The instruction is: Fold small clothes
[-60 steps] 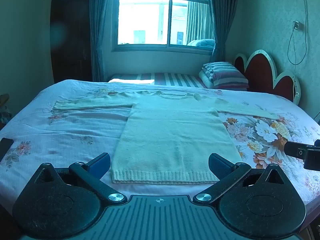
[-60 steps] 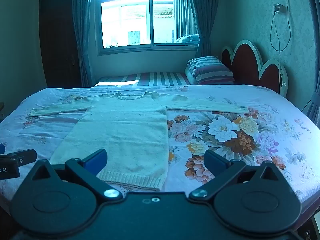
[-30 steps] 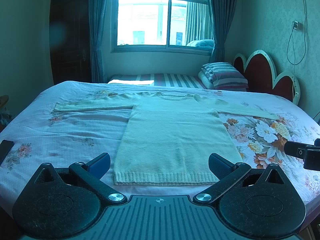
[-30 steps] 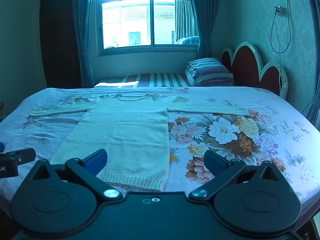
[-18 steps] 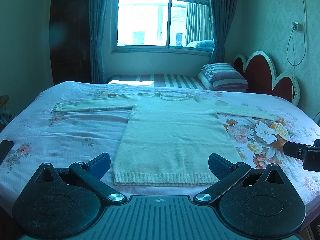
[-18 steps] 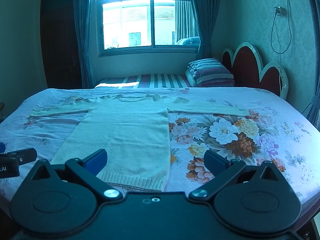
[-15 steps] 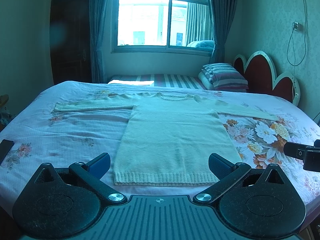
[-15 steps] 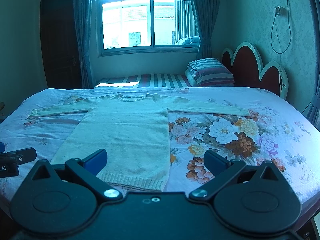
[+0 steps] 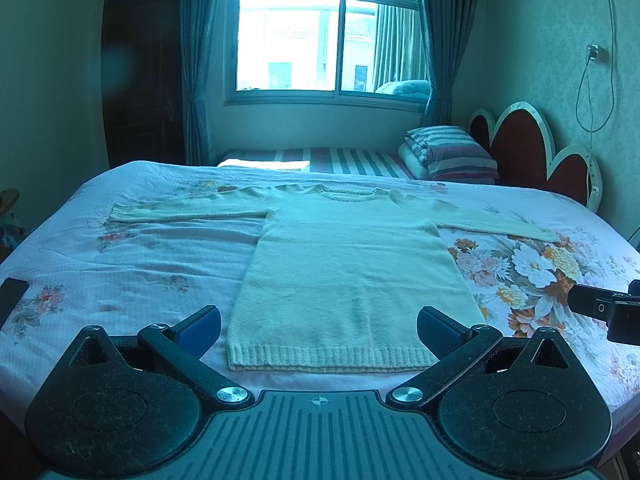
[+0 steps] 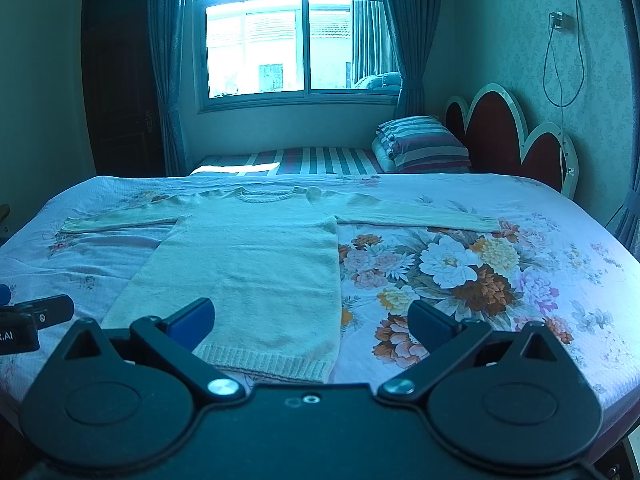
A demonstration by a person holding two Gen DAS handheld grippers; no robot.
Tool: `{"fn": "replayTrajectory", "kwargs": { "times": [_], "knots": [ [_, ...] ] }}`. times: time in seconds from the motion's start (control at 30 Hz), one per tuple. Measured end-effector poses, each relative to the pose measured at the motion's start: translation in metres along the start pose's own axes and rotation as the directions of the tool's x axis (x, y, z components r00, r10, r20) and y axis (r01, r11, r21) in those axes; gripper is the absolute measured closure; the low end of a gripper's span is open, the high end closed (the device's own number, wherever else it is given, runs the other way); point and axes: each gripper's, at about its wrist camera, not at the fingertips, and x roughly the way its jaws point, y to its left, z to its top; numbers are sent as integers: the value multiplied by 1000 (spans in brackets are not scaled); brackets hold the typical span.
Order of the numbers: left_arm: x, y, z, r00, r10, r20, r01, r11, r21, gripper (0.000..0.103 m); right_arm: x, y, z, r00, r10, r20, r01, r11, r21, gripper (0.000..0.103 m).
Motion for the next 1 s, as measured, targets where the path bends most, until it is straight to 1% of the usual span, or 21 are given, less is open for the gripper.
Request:
{"fn": "replayTrajectory", "kwargs": {
  "times": [1.0],
  "knots": [
    [2, -2, 1, 1000, -1, -5, 1, 1000, 2, 0, -1, 2, 0, 1000, -2, -1, 2, 1000, -1, 0]
  ]
}}
